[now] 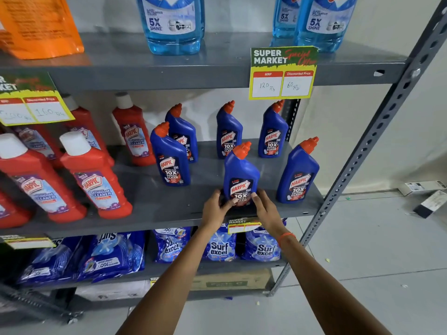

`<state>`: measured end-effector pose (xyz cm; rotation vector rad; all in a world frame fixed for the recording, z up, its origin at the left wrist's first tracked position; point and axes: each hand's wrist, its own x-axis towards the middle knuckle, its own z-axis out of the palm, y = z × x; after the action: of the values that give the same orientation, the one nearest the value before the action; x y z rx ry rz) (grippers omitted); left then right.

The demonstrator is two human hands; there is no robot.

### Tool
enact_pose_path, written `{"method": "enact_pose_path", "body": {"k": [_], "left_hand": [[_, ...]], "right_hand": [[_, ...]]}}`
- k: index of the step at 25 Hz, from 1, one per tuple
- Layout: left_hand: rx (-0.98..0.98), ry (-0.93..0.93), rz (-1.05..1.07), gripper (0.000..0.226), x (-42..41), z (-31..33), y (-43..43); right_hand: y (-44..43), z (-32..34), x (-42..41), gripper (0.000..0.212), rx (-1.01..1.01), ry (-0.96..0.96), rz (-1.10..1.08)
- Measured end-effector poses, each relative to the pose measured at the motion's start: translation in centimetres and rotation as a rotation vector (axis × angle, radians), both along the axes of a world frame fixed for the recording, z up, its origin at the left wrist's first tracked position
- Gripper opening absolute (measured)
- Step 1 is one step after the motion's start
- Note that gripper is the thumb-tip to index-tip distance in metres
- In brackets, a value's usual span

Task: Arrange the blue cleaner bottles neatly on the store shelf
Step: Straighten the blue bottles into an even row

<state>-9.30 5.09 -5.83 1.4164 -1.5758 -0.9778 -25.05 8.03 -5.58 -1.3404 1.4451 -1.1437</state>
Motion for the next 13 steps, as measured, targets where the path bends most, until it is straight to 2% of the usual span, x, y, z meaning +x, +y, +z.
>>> {"method": "enact_pose_path", "body": {"k": [2, 3, 6, 10, 11, 13], "left_hand": [[0.052, 0.0, -0.036, 0.051, 0.0, 0.7, 0.1], [0.066, -0.001, -0.047, 0.061, 0.1, 1.2, 0.3], [-0.109, -0.037, 0.053, 0.076, 1.1, 3.4, 0.9], [-0.385, 0.171, 0.279, 0.053, 4.0, 7.1, 0.5], [-0.42, 0.173, 0.328, 0.054, 5.5, 7.4, 0.0], [-0.379, 0.003, 0.383, 0.065, 8.8, 6.4, -1.5]], "right_hand": [[0.0, 0.6, 0.6, 0.028, -0.059, -0.007, -0.083], [0.1, 1.0, 1.3, 0.033, -0.15, 0.032, -0.187], [0.3, 4.0, 4.6, 0.035, -0.515, 0.112, -0.409], [-0.9, 7.2, 9.9, 0.037, -0.804, 0.181, -0.284], [-1.4, 7.5, 11.3, 0.037, -0.847, 0.201, -0.224], [-2.6, 7.1, 13.9, 0.039, -0.826, 0.239, -0.087]]}}
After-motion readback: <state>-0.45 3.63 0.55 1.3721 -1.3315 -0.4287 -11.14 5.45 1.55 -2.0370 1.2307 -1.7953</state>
